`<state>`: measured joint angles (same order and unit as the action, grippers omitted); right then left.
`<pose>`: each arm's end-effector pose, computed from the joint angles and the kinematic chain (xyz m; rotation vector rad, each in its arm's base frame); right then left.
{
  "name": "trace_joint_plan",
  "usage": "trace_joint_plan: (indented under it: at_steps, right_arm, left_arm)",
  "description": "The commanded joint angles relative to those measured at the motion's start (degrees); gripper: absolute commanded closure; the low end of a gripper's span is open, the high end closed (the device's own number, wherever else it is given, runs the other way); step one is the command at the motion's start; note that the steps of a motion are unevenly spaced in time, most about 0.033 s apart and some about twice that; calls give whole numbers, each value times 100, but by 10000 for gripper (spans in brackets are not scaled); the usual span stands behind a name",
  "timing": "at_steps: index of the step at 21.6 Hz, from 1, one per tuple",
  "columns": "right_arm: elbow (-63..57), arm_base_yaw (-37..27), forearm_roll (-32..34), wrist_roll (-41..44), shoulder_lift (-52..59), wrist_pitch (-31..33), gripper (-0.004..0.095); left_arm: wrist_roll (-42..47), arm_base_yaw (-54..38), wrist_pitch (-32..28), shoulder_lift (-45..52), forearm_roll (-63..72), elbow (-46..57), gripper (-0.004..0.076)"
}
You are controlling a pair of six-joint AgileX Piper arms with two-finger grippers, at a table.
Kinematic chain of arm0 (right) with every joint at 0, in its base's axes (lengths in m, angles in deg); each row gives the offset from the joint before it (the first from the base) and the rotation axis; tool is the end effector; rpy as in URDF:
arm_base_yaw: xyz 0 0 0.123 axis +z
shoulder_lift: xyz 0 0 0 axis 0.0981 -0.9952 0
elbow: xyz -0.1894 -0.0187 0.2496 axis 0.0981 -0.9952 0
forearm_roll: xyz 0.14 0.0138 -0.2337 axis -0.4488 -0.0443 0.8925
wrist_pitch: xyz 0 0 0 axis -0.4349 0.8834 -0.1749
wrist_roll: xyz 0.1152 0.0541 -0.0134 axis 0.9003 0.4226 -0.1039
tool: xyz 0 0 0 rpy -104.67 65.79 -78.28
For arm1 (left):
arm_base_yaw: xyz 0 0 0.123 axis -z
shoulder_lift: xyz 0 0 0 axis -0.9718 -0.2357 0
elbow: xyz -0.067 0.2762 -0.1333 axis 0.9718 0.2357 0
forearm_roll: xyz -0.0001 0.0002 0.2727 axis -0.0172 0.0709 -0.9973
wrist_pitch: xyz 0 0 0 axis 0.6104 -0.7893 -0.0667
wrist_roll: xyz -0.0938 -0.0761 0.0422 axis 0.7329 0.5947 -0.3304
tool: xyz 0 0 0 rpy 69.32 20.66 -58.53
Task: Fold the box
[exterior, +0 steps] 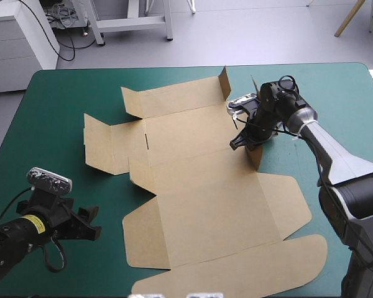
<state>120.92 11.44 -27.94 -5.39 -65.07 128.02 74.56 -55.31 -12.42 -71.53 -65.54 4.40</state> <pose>0.4257 0.1419 0.2621 -0.8620 2.7695 0.1216 0.1264 -0.0496 0.3238 0.3849 2.3635 -0.2033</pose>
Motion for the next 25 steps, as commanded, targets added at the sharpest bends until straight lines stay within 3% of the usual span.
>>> trace_joint_plan:
  at_steps: [1,5,8,11,15,17,25]
  right_arm:
    - [381,-25,7,-694,298,-85,918]
    - [538,-25,-45,-1840,298,-669,918]
    - [538,-25,-179,-3217,236,-1244,918]
    - [538,-25,-978,-4726,110,-1696,925]
    - [538,-25,-2274,-7035,-66,-1733,927]
    - [538,-25,-2557,-7732,-95,-1733,927]
    - [538,-25,-2867,-7752,-399,-1736,926]
  left_arm:
    - [37,33,-289,2,-44,-149,302]
    - [37,33,-289,2,-116,-149,302]
    - [37,33,-289,2,-127,-149,302]
    - [37,33,-289,2,-161,-149,304]
    - [37,33,-260,2,-231,-149,304]
    - [50,33,-248,2,-243,-149,304]
    - [50,33,-248,2,-278,-149,304]
